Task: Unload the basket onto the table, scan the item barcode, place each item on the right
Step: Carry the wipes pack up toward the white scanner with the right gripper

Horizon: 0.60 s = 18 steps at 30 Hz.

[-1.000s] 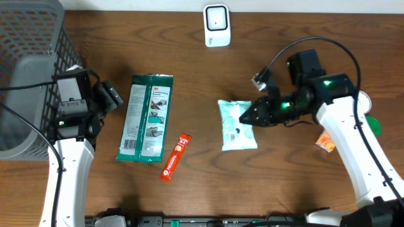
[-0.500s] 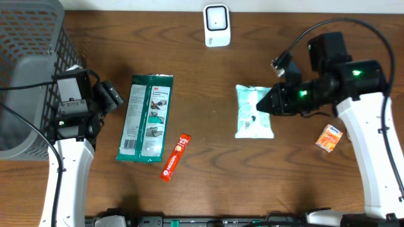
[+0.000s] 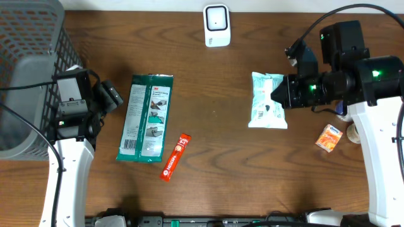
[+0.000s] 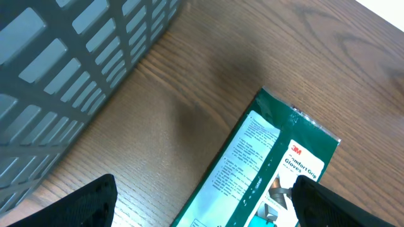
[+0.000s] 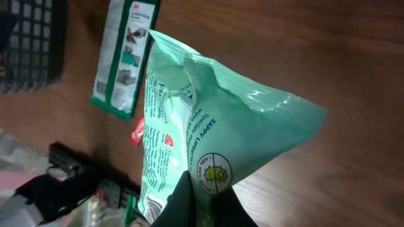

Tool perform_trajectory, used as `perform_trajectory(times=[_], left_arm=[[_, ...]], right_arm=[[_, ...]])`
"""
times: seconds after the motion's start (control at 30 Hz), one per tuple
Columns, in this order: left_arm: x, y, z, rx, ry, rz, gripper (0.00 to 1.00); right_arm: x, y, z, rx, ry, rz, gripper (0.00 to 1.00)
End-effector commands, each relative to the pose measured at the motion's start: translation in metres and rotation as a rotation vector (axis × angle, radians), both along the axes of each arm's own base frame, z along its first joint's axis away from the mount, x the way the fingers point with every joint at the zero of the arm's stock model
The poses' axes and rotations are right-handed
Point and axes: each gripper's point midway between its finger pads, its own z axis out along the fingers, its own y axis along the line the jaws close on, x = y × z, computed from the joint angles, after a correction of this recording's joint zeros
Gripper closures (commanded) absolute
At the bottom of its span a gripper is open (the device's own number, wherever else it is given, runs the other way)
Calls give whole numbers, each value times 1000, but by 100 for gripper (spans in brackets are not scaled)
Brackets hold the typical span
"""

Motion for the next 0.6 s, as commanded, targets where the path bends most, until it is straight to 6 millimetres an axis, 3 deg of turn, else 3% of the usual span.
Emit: perform_trajectory(times=[0.0, 0.13, 0.27, 0.57], left_arm=[[3, 4, 14, 10, -34, 16, 12], [3, 4, 14, 10, -34, 16, 12], [3, 4, 14, 10, -34, 16, 12], [3, 4, 14, 10, -34, 16, 12]], right_arm=[[4, -2, 10, -5, -42, -30, 99], [17, -8, 9, -62, -74, -109, 99], [26, 0, 14, -68, -118, -135, 99], [20, 22, 14, -89, -137, -87, 99]])
